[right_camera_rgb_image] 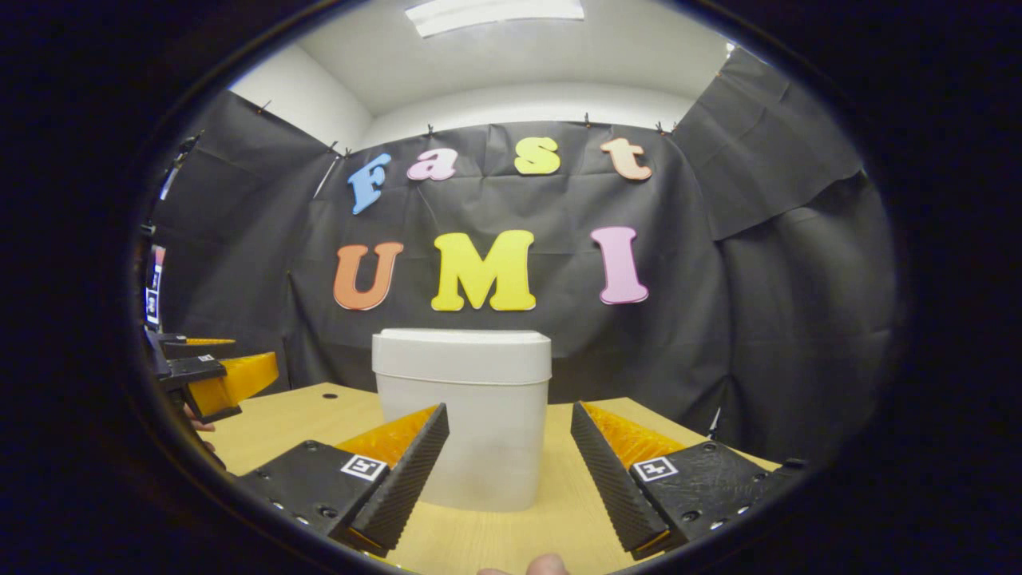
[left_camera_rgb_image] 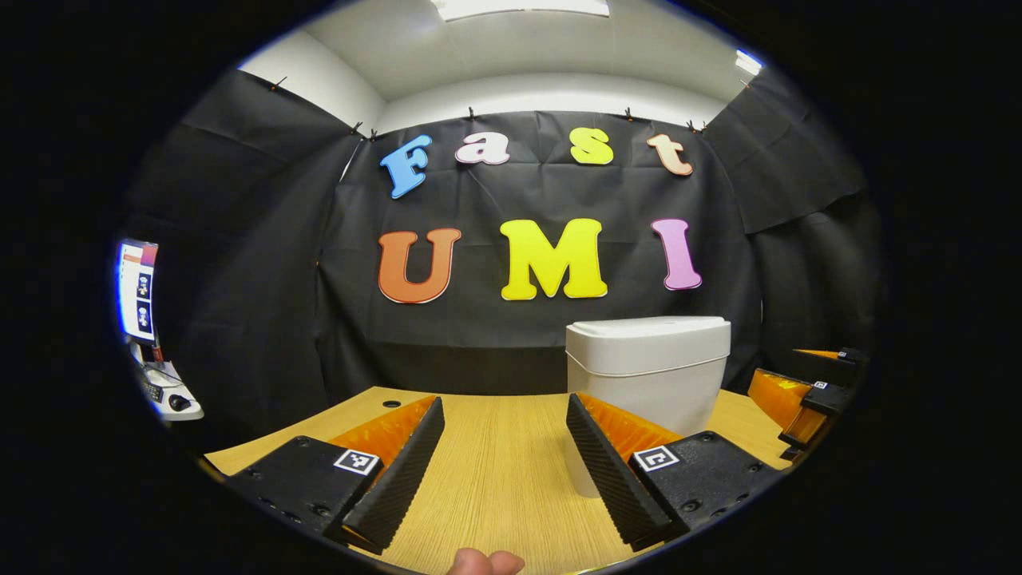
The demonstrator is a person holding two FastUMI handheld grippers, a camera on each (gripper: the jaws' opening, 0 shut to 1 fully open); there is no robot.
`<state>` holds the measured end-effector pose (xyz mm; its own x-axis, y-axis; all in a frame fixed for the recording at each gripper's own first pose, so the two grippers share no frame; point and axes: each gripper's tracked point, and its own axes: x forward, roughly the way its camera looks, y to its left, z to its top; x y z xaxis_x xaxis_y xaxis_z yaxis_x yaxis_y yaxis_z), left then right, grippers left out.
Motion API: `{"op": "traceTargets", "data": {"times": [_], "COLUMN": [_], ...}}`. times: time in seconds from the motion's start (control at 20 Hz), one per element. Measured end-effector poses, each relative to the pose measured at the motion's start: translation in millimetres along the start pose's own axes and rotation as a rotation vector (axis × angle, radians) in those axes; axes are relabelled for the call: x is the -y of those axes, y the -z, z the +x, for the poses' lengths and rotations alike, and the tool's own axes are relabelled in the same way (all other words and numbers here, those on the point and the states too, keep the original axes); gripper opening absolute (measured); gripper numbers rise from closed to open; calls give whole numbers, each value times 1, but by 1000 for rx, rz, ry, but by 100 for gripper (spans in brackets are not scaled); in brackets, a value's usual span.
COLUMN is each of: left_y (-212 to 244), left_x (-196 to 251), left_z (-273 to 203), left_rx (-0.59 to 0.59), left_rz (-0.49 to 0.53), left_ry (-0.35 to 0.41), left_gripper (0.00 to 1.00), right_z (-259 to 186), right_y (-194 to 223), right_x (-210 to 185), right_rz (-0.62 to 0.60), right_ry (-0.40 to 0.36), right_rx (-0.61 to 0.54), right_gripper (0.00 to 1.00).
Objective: Press the lid of the desktop garbage bin to open it, pick up the crumpled paper on the desktop and throw it into the bin, then pick up the pop can on the desktop and drop it into the bin, and finally close the garbage bin lid.
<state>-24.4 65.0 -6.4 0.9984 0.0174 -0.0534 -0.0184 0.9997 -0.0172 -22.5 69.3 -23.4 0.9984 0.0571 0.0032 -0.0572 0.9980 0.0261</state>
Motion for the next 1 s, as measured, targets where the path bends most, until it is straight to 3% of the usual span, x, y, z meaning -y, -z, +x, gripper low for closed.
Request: {"op": "traceTargets", "data": {"times": [1.0], "left_y": [4], "left_x": [2], "left_z": [1], "left_rx": [-13], "left_rz": [-13], "left_ry": [4], "left_gripper": [99], "right_z": [0], "right_y": [-1], "right_x": [0], "right_rz": [-31], "right_ry": [11], "right_rx": [7], "right_gripper": [96]}}
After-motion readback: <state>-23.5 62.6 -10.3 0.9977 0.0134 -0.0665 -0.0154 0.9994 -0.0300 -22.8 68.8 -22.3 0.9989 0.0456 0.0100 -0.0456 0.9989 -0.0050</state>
